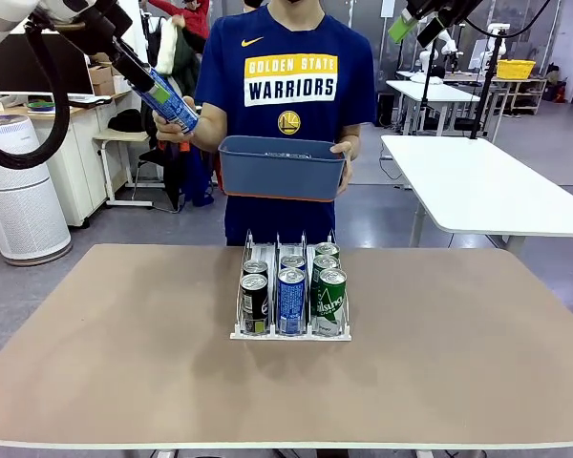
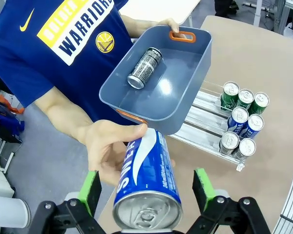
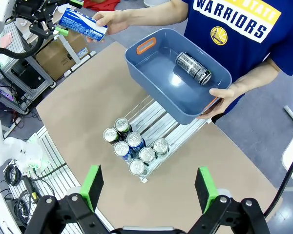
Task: Fill the beverage cans into the dispenser.
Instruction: Pick up the Ionic drink handed by the human.
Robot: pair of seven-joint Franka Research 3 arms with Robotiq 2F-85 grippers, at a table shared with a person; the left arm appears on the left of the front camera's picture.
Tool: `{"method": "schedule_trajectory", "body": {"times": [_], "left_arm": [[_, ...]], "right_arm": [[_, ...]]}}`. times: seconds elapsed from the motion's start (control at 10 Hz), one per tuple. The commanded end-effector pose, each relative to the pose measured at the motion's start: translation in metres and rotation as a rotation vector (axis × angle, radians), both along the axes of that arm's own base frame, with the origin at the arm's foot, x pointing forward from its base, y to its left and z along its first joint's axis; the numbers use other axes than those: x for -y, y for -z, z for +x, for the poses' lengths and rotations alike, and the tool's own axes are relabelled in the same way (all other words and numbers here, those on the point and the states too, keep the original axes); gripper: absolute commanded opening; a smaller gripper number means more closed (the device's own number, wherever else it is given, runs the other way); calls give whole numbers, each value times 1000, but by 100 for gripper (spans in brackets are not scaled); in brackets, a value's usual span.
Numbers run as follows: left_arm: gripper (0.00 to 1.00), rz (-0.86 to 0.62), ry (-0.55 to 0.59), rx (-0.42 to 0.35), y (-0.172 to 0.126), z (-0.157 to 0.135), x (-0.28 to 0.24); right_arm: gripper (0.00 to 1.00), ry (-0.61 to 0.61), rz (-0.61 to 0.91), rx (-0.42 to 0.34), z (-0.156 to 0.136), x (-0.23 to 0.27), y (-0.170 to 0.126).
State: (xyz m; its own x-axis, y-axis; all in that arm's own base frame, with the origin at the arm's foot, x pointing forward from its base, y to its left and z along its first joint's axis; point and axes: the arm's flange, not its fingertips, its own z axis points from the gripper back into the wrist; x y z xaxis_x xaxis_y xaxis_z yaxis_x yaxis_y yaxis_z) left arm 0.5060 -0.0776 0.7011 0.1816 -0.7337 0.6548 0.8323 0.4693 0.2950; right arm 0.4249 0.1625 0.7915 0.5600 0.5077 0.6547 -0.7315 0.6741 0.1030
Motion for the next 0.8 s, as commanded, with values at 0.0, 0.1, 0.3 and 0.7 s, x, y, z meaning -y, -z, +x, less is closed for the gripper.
{"method": "schedule_trajectory", "body": {"times": [0.0, 0.1, 0.3, 0.7], "left_arm": [[100, 0, -2, 6, 2, 0, 2], [100, 0, -2, 6, 2, 0, 2], [100, 4, -1, 1, -1, 0, 2], [85, 16, -2, 6, -1, 0, 4]], "right_arm": [[100, 4, -1, -5, 0, 0, 0], [100, 4, -1, -5, 0, 0, 0], [100, 4, -1, -5, 0, 0, 0], [100, 4, -1, -5, 0, 0, 0]]}}
